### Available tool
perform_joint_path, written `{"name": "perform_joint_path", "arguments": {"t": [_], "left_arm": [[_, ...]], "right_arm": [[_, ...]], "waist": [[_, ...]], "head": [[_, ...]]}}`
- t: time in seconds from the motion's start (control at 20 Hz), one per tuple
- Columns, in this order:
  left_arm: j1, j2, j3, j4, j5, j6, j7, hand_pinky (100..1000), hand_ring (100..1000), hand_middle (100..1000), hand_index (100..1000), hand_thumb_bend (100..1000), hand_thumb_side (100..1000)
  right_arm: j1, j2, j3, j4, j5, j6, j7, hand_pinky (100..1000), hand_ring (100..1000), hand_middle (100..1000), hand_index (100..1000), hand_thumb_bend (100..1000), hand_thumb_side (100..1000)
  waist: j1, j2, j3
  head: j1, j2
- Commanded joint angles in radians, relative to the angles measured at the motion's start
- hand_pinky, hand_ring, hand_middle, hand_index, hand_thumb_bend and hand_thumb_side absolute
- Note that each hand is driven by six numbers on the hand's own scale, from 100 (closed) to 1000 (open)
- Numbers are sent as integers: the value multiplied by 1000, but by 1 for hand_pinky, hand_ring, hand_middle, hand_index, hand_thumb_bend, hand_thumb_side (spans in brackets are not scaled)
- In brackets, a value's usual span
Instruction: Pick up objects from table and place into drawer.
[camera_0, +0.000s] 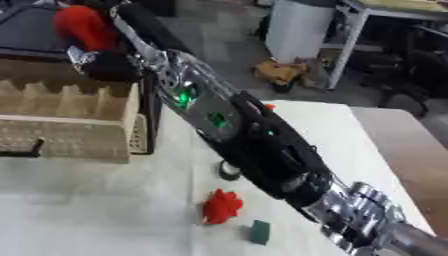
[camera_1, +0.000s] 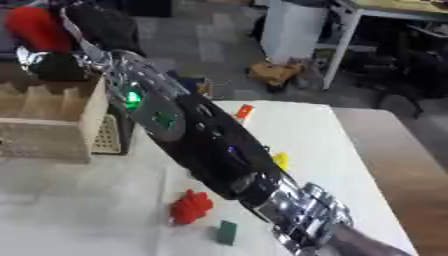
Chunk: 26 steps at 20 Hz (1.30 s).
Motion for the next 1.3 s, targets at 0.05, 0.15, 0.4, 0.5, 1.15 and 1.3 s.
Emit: {"name": "perform_joint_path", "arguments": {"t": [0.05,0.15,0.4,0.5,1.15,1.3], "left_arm": [[-15,5,7,-13,-2,-3,5,564,532,590,743,100,1000],[-16,5,7,-13,-1,-5,6,564,533,590,746,100,1000],[-16,5,8,-13,0,-7,10,564,533,590,746,100,1000],[-16,4,8,-13,0,-7,11,563,534,590,747,100,1000],[-13,6,11,-13,-1,-7,13,561,534,590,745,100,1000],[-13,10,13,-13,-3,-7,16,561,534,589,745,100,1000]], "right_arm": [[-15,-9,-3,-3,20,-15,45,613,688,594,806,131,719],[-13,-10,-1,-1,41,-27,77,669,736,644,841,318,801],[-10,-11,-9,-4,59,-52,130,705,767,687,878,593,895],[-10,-13,-12,-7,60,-55,137,715,777,700,886,610,932],[-5,-43,-43,-71,26,-34,68,699,760,683,873,522,882],[-2,-75,-76,-154,-46,-1,27,687,747,670,861,379,900]], "waist": [[7,-16,3],[6,-16,3],[4,-15,3],[4,-15,3],[5,-18,-6],[6,-19,-14]], "head": [[-4,-14],[-4,-14],[-4,-13],[-5,-14],[7,-7],[24,-2]]}}
